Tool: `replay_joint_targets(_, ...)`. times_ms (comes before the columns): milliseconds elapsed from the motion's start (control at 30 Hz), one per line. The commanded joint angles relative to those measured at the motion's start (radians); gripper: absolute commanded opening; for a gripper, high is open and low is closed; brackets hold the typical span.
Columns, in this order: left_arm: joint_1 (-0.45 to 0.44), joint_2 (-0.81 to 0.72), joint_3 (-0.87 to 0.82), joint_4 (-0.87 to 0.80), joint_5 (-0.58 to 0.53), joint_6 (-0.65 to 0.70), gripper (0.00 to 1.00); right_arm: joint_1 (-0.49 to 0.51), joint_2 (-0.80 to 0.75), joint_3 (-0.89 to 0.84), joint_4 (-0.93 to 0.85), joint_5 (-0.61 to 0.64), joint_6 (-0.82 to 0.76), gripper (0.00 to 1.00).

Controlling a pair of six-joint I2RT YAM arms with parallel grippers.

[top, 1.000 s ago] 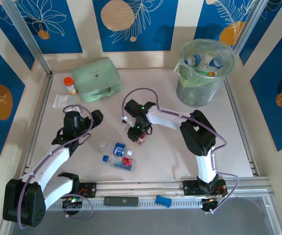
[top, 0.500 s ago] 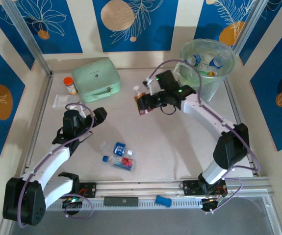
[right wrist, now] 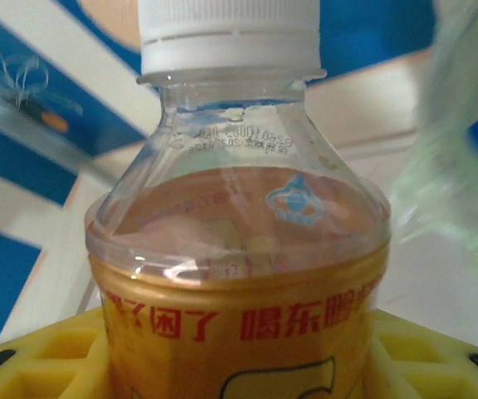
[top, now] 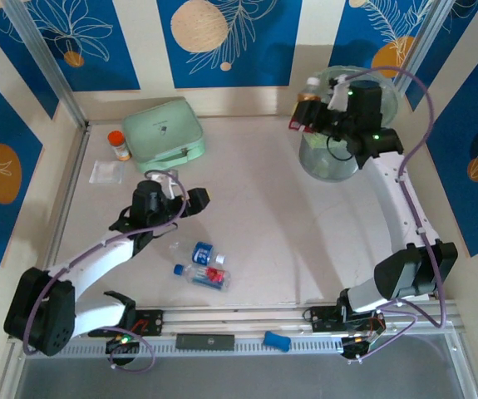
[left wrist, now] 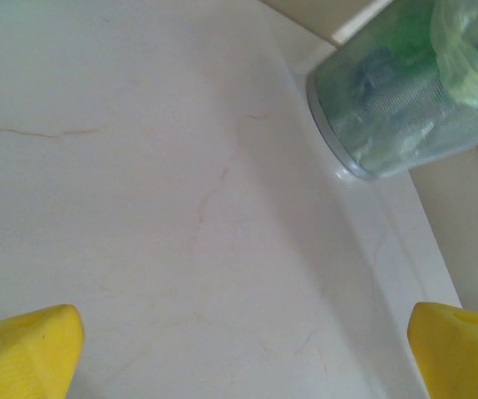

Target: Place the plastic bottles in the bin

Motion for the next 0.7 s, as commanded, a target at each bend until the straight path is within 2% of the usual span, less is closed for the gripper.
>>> replay_joint_targets(0, -0.037, 0.055, 0.054, 0.036, 0.027, 0.044, 1.0, -0.06, -0.018, 0.051, 0.068, 0.054, 0.054, 0.42)
replay_joint_targets(200, -0.066, 0.084, 0.077, 0.041, 0.023, 0.041, 1.0, -0.147, 0.079, 0.15, 0.096, 0.13, 0.096, 0.42)
replay_joint_targets(333, -0.074, 0.089, 0.083, 0.011, 0.003, 0.068, 1.0, -0.187, 0.16, 0.199, 0.107, 0.125, 0.133, 0.42)
replay_joint_targets(667, -0.086, 0.139, 0.104, 0.031, -0.013, 0.055, 1.0, -0.202, 0.338, 0.357, 0.022, 0.089, 0.163, 0.44)
